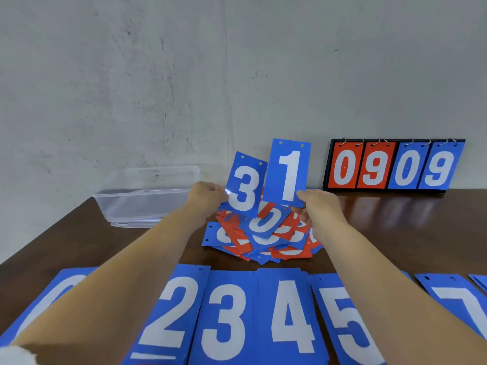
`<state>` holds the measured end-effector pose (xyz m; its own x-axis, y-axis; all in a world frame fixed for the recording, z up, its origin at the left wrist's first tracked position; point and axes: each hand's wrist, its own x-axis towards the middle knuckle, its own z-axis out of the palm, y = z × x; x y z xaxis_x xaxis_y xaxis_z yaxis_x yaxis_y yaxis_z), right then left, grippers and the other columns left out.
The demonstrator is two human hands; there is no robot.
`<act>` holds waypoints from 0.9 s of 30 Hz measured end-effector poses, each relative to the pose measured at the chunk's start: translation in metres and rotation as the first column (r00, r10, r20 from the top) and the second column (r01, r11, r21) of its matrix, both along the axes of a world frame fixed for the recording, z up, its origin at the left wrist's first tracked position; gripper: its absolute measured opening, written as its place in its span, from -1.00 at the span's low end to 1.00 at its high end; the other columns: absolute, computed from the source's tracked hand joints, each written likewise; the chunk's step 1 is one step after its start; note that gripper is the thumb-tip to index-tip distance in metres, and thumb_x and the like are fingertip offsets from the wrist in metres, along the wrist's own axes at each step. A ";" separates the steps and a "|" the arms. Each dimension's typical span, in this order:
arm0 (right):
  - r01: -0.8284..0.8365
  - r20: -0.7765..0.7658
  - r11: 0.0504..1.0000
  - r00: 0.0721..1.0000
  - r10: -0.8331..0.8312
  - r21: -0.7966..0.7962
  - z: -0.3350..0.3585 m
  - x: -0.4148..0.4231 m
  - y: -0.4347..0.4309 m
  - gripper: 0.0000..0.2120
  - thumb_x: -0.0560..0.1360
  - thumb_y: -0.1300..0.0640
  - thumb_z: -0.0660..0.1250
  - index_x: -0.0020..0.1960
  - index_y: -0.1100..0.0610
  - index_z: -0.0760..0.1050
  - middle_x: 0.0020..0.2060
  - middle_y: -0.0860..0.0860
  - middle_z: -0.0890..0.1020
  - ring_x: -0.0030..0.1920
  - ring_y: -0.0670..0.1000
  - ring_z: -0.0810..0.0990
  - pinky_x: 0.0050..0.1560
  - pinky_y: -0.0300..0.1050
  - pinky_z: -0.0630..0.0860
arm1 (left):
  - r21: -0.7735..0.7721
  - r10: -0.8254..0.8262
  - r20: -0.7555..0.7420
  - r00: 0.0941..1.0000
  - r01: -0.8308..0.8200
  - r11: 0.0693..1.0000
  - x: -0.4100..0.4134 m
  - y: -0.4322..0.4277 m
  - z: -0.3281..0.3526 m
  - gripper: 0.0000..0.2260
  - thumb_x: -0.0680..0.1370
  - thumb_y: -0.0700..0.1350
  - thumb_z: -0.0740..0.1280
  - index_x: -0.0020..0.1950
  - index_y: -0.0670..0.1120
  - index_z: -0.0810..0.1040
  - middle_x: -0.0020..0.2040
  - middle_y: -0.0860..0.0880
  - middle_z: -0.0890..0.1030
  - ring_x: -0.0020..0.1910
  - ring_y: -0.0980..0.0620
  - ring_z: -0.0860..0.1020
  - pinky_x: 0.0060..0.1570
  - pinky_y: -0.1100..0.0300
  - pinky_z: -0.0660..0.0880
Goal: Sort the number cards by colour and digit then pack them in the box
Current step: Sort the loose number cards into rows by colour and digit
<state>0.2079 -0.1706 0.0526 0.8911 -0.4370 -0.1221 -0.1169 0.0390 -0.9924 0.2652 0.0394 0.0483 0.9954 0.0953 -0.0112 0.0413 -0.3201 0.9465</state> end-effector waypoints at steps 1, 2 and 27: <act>-0.022 0.007 1.000 1.000 0.022 0.021 0.003 -0.004 0.005 -0.82 0.58 0.16 0.29 -0.20 0.08 0.43 -0.06 0.13 0.64 -0.27 -0.03 0.59 -0.31 -0.19 0.44 | -0.032 -0.004 -0.011 1.000 0.004 0.999 -0.009 0.003 0.002 -0.93 0.54 -0.29 0.34 -0.15 -0.19 0.53 -0.28 -0.09 0.56 -0.37 0.06 0.49 -0.48 0.33 0.44; -0.047 0.010 0.999 0.999 0.047 0.023 0.005 -0.008 0.011 -0.82 0.57 0.16 0.30 -0.21 0.08 0.44 -0.04 0.15 0.64 -0.19 0.02 0.59 -0.24 -0.14 0.47 | -0.069 -0.011 -0.029 1.000 0.009 0.998 -0.018 0.007 0.003 -0.95 0.54 -0.29 0.34 -0.12 -0.20 0.54 -0.25 -0.11 0.57 -0.37 0.06 0.49 -0.46 0.34 0.46; -0.363 0.090 0.921 0.922 0.377 -0.144 0.023 -0.098 0.119 -0.90 0.47 0.20 0.43 -0.19 0.22 0.58 -0.11 0.21 0.69 -0.08 0.22 0.69 0.07 0.19 0.59 | -0.256 -0.049 0.017 0.999 0.052 0.965 -0.156 0.096 0.035 -0.91 0.58 -0.19 0.32 0.05 -0.19 0.51 0.02 -0.12 0.67 -0.07 0.01 0.62 -0.15 0.26 0.60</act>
<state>0.1100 -0.0513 0.0758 0.9967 -0.0784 0.0224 0.0139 -0.1078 -0.9941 0.1092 0.1355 0.0832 0.9990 0.0400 -0.0188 0.0215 -0.0679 0.9975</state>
